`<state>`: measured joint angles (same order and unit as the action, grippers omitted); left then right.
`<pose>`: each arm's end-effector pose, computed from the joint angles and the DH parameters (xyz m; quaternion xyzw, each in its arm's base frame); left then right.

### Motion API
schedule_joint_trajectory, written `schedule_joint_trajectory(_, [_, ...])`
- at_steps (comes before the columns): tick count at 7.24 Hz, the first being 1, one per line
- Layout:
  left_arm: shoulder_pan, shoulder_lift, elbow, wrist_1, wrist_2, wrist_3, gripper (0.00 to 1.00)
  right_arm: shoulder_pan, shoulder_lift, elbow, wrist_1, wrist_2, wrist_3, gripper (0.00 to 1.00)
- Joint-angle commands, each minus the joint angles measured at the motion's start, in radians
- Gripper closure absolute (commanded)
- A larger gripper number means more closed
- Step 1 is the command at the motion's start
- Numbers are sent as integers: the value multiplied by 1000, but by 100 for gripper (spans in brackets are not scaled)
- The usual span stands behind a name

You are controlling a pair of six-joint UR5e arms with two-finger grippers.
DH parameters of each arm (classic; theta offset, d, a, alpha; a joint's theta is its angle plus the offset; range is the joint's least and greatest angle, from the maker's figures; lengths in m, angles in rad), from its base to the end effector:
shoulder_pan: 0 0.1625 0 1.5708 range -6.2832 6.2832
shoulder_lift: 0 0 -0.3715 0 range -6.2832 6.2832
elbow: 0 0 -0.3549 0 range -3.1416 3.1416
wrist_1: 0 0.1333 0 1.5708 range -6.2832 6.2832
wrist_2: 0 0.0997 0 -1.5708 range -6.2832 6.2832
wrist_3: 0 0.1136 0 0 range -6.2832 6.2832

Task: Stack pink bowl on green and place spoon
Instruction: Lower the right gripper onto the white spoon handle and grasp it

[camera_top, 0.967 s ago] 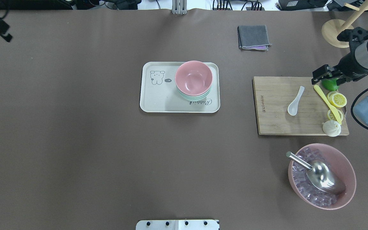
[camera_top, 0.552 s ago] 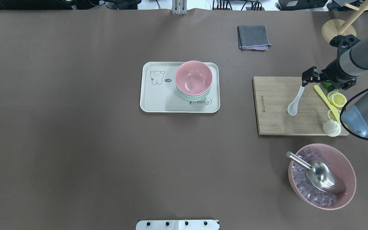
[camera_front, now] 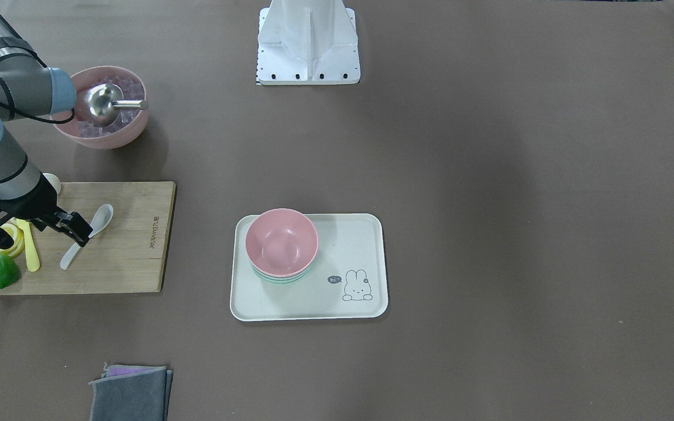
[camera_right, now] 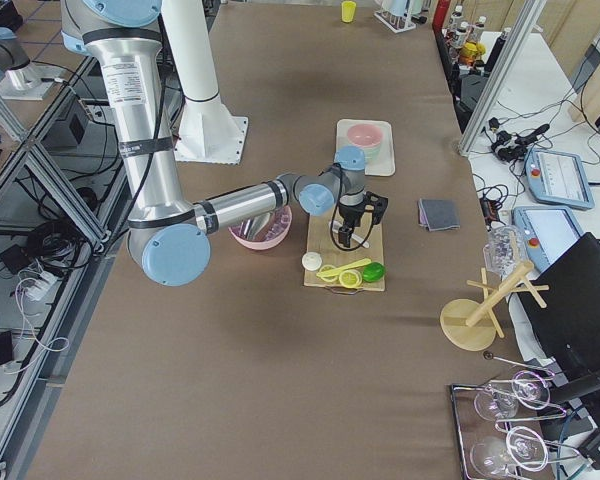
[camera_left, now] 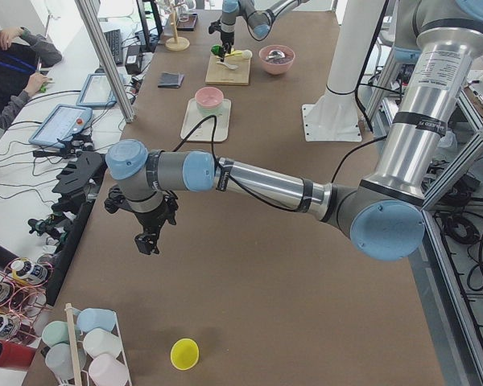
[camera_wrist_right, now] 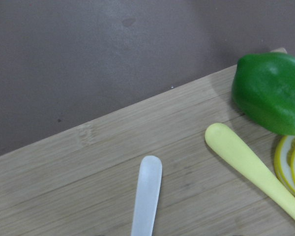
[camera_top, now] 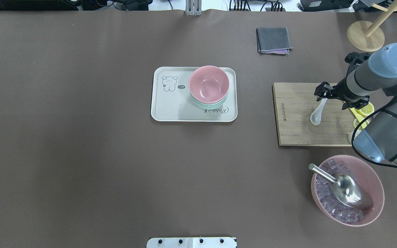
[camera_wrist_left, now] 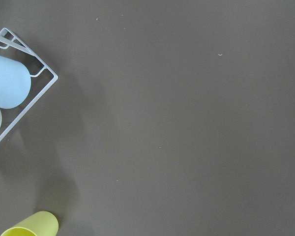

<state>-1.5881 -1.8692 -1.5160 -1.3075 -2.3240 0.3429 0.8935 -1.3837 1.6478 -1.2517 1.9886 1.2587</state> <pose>-0.0651 -0.5506 0.5168 0.0569 0.3634 0.1471 0.9182 -0.2780 -0.4849 0.4666 -0.0042 -0.3443 0.2114 0.9147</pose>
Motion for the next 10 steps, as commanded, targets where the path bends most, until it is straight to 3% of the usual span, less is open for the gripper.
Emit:
schedule_joint_trajectory(1, [-1, 2, 0, -2, -2, 1, 1, -16, 3, -6, 0, -7, 10, 42])
schedule_joint_trajectory(6, [0, 33, -4, -29, -2, 1, 1, -24, 37, -48, 0, -7, 8, 43])
schedule_joint_trajectory(7, [0, 32, -4, -29, -2, 1, 1, -24, 37, -48, 0, -7, 8, 56])
schedule_joint_trajectory(8, [0, 32, -4, -29, -2, 1, 1, -24, 37, -51, 0, -7, 7, 83])
schedule_joint_trajectory(9, [0, 32, -4, -29, -2, 1, 1, -24, 37, -51, 0, -4, -4, 100])
schedule_joint_trajectory(10, [2, 32, -4, -29, -2, -1, 1, -24, 38, -49, 0, -4, -5, 100])
